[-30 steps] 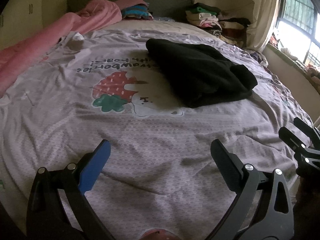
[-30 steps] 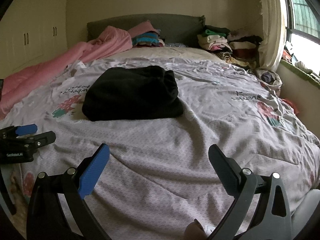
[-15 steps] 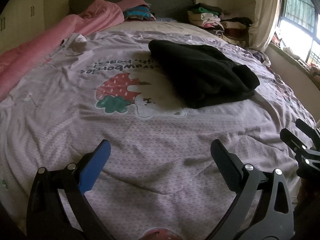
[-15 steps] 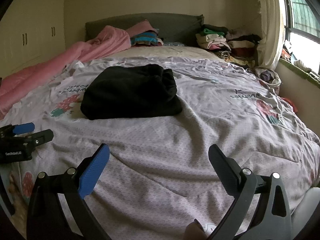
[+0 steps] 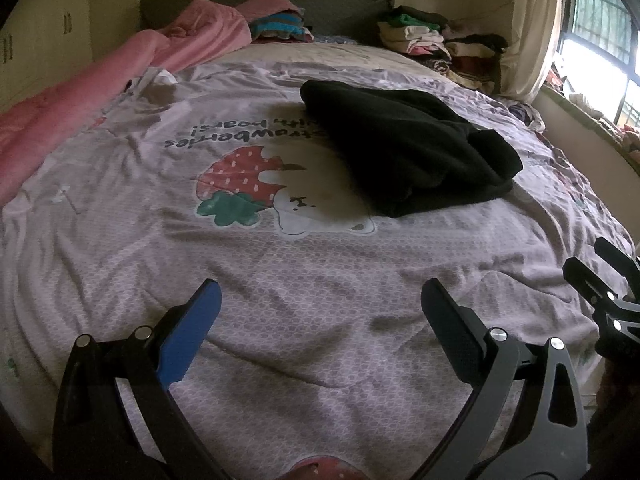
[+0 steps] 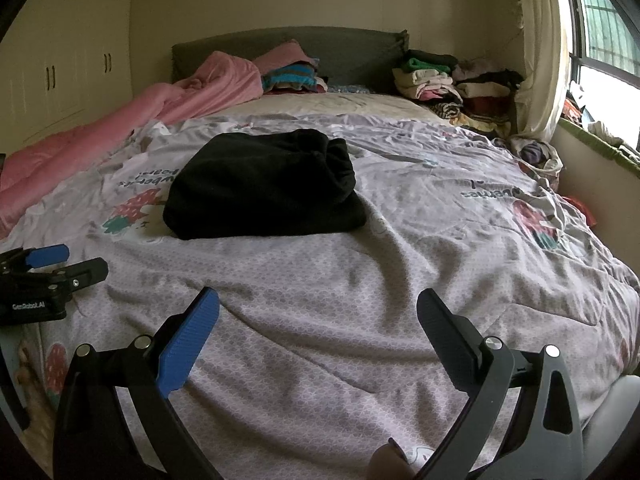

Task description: Fold small clothes

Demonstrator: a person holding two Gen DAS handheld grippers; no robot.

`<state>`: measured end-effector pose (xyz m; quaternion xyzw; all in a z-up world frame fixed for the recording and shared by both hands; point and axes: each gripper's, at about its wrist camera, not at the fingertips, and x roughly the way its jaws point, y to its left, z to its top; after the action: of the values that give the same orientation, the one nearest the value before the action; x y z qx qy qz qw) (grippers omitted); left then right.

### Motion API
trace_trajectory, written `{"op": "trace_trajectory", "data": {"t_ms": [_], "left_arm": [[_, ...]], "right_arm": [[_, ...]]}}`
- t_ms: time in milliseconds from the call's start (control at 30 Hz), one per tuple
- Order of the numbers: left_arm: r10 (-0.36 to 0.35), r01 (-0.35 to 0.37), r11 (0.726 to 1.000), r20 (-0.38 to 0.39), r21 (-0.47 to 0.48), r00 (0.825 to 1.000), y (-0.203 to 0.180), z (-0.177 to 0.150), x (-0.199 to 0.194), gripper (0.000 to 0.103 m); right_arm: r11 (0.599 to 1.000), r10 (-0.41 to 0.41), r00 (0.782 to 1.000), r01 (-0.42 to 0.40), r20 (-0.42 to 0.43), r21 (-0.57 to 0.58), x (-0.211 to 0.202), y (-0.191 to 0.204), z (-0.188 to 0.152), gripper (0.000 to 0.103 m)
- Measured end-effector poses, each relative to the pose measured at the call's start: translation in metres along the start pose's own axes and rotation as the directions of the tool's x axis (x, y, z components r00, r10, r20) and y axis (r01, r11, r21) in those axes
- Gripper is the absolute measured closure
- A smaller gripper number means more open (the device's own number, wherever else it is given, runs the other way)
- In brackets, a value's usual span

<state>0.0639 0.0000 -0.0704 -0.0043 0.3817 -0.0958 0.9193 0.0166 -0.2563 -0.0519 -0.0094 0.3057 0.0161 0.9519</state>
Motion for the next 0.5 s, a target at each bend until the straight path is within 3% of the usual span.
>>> {"op": "trace_trajectory", "data": {"t_ms": [500], "left_arm": [[0.004, -0.004, 1.0, 0.001, 0.002, 1.0, 0.0008, -0.0002, -0.0006, 0.009]], "right_arm": [[1.0, -0.006, 1.0, 0.006, 0.006, -0.003, -0.0022, 0.0013, 0.0013, 0.005]]}}
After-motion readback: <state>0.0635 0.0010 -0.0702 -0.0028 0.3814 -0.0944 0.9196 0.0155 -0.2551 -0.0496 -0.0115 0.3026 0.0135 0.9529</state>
